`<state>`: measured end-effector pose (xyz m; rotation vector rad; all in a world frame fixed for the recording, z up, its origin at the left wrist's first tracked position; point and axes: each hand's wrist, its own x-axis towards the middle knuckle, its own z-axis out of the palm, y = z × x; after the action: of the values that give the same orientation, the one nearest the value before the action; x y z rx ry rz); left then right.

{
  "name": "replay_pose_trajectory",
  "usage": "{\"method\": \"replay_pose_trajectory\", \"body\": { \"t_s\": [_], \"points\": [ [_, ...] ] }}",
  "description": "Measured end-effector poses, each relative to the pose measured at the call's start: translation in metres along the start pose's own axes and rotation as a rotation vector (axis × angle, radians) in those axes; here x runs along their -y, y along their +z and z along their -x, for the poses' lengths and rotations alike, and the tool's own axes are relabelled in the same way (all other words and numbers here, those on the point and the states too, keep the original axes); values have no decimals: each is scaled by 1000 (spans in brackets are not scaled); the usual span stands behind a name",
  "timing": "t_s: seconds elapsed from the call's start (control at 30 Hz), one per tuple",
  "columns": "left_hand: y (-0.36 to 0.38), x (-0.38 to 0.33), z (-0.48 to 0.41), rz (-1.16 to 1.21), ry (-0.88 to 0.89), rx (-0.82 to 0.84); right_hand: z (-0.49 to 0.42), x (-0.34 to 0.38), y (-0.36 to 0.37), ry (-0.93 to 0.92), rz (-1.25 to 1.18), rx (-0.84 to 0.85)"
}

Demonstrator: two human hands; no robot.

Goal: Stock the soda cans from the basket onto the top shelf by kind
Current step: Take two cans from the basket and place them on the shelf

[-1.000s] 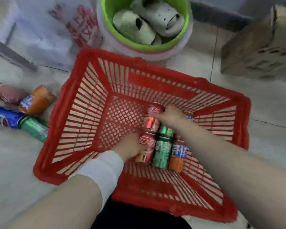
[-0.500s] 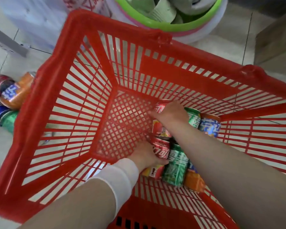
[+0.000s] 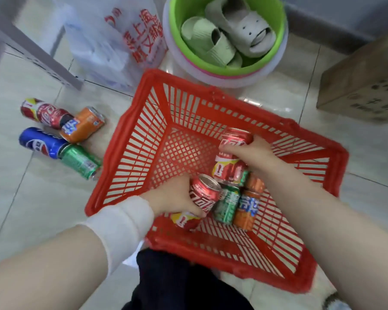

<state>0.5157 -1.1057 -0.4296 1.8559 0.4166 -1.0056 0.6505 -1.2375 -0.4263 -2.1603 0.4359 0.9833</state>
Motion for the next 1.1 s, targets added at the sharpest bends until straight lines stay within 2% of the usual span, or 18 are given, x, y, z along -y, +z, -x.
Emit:
{"method": "replay_pose_trajectory", "body": {
  "t_s": [0.13, 0.33, 0.57, 0.67, 0.8, 1.1],
  "points": [
    [-30, -45, 103, 57, 30, -104, 97, 23, -53, 45, -245, 178],
    [-52, -129, 285, 409, 21, -280, 279, 67, -129, 114, -584, 318],
    [-75, -206, 455, 743, 139, -369, 465, 138, -176, 6, -872, 468],
    [-88, -220, 505, 824, 206, -373, 523, 165, -181, -33, -867, 491],
    [-113, -239, 560, 854, 285, -421, 584, 200, -174, -195, -769, 426],
    [-187, -290, 651, 743, 574, -526, 662, 282, -204, -564, -588, 290]
  ]
}}
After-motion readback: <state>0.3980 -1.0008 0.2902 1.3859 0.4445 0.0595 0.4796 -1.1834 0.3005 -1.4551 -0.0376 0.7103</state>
